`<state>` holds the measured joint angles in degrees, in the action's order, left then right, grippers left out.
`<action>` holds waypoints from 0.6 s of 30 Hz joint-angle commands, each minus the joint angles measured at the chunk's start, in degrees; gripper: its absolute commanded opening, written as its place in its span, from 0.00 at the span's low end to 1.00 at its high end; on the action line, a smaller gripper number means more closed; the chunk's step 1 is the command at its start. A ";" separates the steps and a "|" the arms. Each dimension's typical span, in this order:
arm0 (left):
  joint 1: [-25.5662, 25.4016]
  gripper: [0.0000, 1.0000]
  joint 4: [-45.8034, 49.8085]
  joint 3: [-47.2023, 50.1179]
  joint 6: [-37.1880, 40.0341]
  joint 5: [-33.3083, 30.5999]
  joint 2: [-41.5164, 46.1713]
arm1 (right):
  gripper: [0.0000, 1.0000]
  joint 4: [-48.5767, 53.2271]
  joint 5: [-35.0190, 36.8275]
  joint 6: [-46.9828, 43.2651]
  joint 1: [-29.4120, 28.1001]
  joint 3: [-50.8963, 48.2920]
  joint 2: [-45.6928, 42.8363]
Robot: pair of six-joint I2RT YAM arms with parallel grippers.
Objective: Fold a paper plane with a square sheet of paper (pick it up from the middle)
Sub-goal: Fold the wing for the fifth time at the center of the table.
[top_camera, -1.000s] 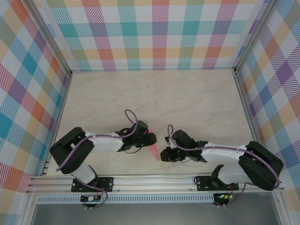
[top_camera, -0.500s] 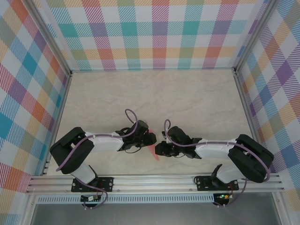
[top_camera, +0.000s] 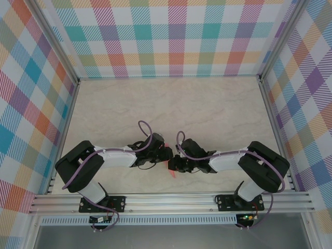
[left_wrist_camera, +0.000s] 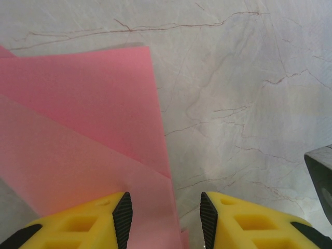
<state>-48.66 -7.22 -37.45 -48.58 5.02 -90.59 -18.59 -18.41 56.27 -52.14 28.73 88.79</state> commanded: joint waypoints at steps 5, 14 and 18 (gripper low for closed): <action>0.06 0.43 4.66 -0.15 0.41 -1.33 -0.27 | 0.19 -0.49 1.45 0.43 0.62 0.57 -2.80; 0.03 0.43 4.69 -0.60 0.55 -1.07 -0.05 | 0.18 -3.30 -1.76 1.11 0.90 1.85 0.85; 0.04 0.43 4.76 -0.67 0.56 -1.08 -0.20 | 0.17 -4.70 -3.09 1.71 0.87 0.45 2.64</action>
<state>-48.62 -6.48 -37.80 -48.56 4.84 -90.56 -20.10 -19.99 56.77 -51.70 28.86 90.15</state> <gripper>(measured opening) 0.427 0.173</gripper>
